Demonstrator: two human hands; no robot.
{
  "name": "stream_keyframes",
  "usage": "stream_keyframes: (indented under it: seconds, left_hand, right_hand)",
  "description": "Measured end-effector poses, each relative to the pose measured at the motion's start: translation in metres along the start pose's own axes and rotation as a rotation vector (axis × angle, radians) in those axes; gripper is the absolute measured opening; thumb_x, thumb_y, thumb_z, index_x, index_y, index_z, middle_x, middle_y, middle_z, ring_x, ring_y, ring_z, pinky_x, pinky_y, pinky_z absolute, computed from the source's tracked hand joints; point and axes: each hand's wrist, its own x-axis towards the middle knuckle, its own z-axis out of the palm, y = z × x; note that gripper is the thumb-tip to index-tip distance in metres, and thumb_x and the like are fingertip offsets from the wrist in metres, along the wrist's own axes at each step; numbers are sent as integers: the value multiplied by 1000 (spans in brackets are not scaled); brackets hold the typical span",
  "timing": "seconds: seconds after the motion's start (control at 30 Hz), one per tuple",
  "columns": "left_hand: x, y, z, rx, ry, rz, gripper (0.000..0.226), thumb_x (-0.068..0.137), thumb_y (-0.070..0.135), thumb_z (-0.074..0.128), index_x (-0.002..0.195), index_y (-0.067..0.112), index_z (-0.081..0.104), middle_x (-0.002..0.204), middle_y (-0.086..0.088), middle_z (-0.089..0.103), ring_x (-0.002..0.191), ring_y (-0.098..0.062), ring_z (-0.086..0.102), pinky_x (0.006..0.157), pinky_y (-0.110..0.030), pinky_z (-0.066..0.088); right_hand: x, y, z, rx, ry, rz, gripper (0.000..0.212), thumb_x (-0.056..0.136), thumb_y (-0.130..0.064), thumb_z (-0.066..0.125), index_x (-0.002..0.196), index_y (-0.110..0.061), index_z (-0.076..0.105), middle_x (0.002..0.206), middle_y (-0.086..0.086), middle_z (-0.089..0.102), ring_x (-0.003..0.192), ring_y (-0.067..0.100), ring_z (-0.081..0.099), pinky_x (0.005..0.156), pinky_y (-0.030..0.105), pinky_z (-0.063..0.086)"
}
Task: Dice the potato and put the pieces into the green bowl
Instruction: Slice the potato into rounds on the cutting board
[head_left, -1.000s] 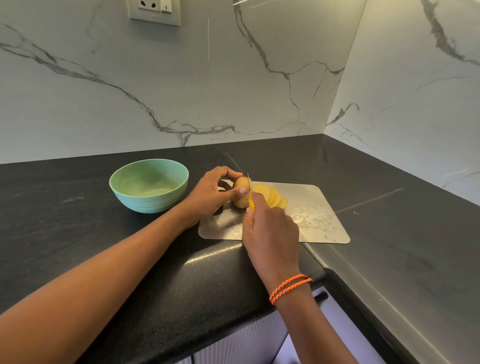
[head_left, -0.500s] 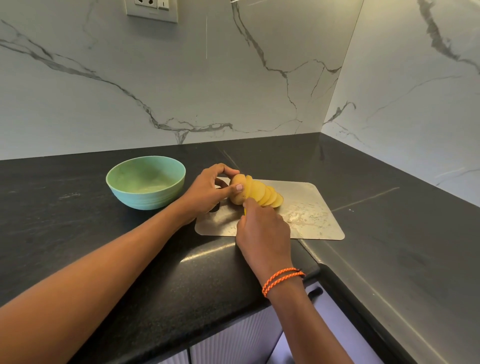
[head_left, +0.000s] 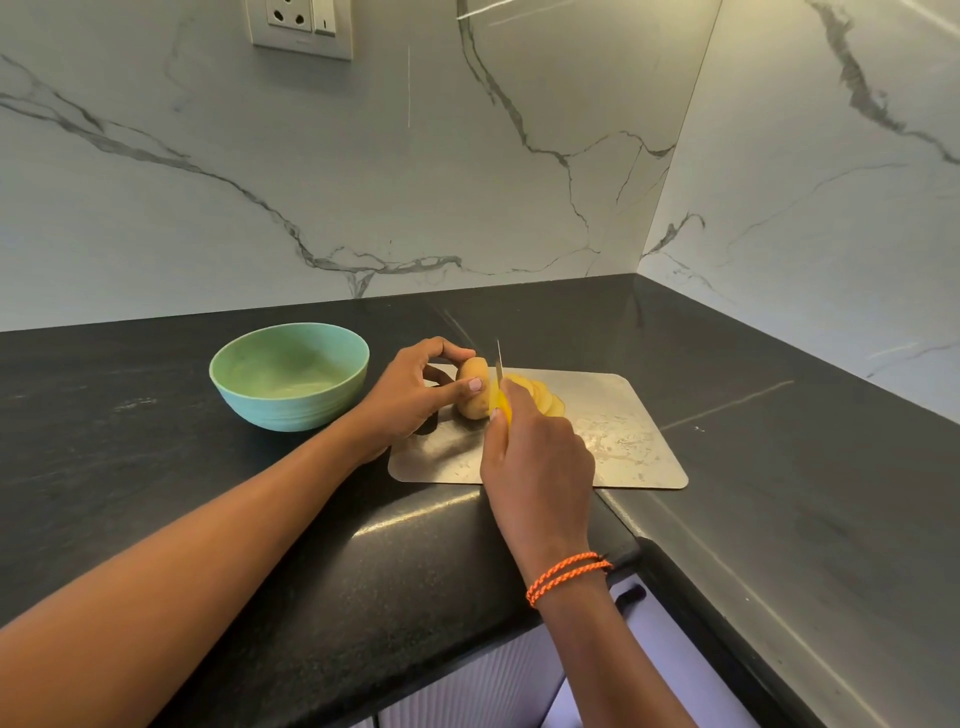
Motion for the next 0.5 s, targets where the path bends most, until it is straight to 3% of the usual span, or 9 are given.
stream_keyframes:
  seconds: [0.3, 0.5]
  left_hand:
    - [2, -1, -2, 16, -16, -5, 34, 91, 39, 82, 121, 29, 71, 128, 11, 68, 111, -15, 69, 98, -39, 56]
    - [2, -1, -1, 32, -20, -11, 36, 91, 42, 81, 123, 30, 70, 129, 12, 67, 113, -15, 68, 95, -34, 54]
  right_hand:
    - [-1, -3, 4, -5, 26, -54, 35, 104, -30, 54, 139, -26, 56, 79, -1, 71, 72, 22, 69, 56, 30, 39]
    - [-2, -3, 2, -6, 36, -47, 37, 103, -31, 55, 140, -26, 56, 78, -2, 71, 70, 19, 68, 56, 27, 38]
